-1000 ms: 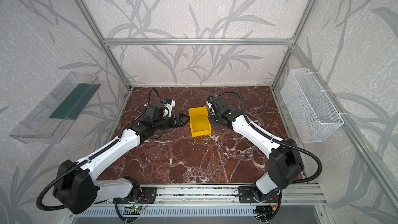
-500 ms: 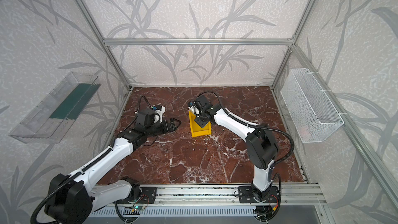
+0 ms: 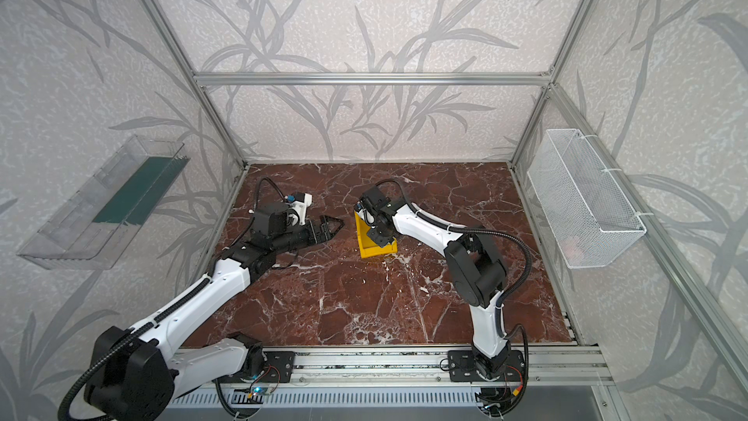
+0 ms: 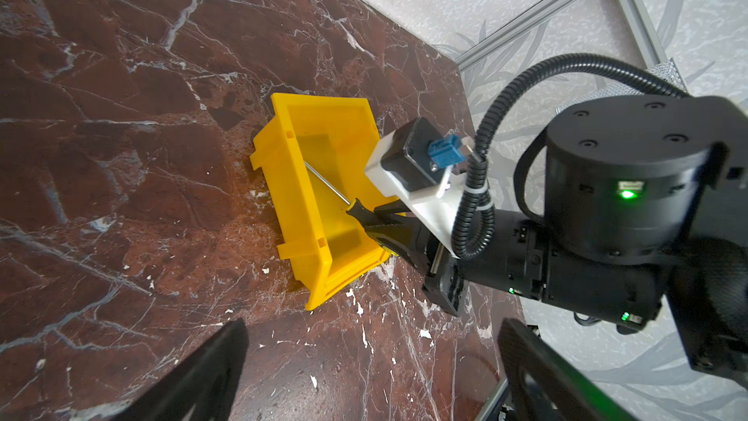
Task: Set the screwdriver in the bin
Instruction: 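Lower the screwdriver into the bin and open the right gripper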
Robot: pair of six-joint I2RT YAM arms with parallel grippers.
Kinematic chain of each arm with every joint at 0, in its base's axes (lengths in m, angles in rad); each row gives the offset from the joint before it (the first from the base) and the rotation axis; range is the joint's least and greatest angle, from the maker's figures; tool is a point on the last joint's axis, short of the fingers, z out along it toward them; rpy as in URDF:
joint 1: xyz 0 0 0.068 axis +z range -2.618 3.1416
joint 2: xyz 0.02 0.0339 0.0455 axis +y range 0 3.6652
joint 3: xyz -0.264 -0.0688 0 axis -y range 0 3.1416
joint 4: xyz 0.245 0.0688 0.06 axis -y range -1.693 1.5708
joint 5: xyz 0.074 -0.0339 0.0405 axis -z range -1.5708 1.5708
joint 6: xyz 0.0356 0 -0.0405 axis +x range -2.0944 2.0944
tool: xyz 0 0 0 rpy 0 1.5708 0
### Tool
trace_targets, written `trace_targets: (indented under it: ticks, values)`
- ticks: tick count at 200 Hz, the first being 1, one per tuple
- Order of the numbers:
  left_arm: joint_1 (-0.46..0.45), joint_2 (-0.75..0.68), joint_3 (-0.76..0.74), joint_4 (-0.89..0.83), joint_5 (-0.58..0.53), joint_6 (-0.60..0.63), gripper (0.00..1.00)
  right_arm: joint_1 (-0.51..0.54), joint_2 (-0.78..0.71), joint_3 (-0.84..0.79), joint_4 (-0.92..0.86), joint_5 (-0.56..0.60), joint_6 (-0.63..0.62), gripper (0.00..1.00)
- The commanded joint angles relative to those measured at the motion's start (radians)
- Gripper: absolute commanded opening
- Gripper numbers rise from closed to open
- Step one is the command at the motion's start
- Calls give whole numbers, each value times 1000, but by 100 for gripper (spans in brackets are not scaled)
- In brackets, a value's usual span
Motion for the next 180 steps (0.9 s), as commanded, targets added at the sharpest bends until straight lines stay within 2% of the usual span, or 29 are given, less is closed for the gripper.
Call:
trace_targets:
  ticks: [1,49,77,105,131,180]
  values:
    - [7,-7,-8,21,18,-10,99,2,27,53,-17,20,-9,7]
    - [13,-3,-6,21,17,-10,99,2,100,113,-10,8,-19,7]
    - [18,-5,-7,21,19,-11,99,2,130,126,5,12,-24,10]
    - [19,-3,-9,24,19,-13,99,-7,141,111,33,-1,-24,17]
    - [24,4,-8,24,19,-15,99,-23,139,109,39,-22,3,30]
    - [40,6,-11,36,29,-23,99,-30,90,72,73,-50,34,38]
